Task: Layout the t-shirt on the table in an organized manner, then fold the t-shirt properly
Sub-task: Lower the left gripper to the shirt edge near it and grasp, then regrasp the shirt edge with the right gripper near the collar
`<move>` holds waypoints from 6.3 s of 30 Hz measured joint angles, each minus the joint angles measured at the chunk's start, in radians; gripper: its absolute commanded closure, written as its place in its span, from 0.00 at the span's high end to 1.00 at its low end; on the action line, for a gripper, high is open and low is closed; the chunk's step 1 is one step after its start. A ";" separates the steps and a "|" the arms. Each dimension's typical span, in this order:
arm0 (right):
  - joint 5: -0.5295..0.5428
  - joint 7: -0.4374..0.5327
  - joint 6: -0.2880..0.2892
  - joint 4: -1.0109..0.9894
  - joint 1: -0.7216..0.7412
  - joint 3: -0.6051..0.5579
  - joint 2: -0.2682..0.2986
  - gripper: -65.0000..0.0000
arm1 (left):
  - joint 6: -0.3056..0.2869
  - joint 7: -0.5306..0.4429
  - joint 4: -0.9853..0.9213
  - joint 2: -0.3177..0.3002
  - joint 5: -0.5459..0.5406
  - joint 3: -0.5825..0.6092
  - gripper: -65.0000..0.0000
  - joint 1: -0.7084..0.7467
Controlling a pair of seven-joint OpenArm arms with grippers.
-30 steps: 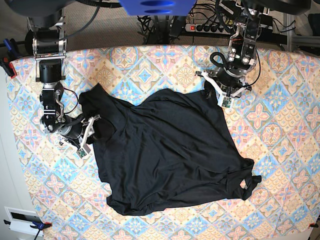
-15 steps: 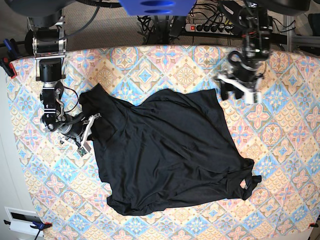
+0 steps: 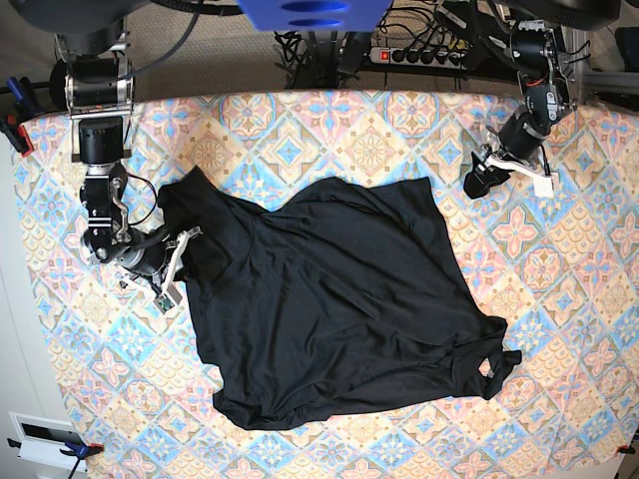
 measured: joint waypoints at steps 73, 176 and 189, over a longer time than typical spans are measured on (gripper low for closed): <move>-0.001 -0.002 0.000 0.006 -0.005 0.001 0.000 0.02 | 0.192 -0.216 0.077 0.050 0.150 0.309 0.44 -0.042; 0.235 -0.116 -0.101 -0.063 0.050 0.168 0.026 0.45 | 0.233 -0.033 -0.219 -0.039 0.240 0.114 0.00 -0.534; 0.243 -0.211 -0.085 0.177 -0.044 0.171 -0.031 0.46 | 0.233 -0.033 -0.220 -0.039 0.240 0.117 0.00 -0.535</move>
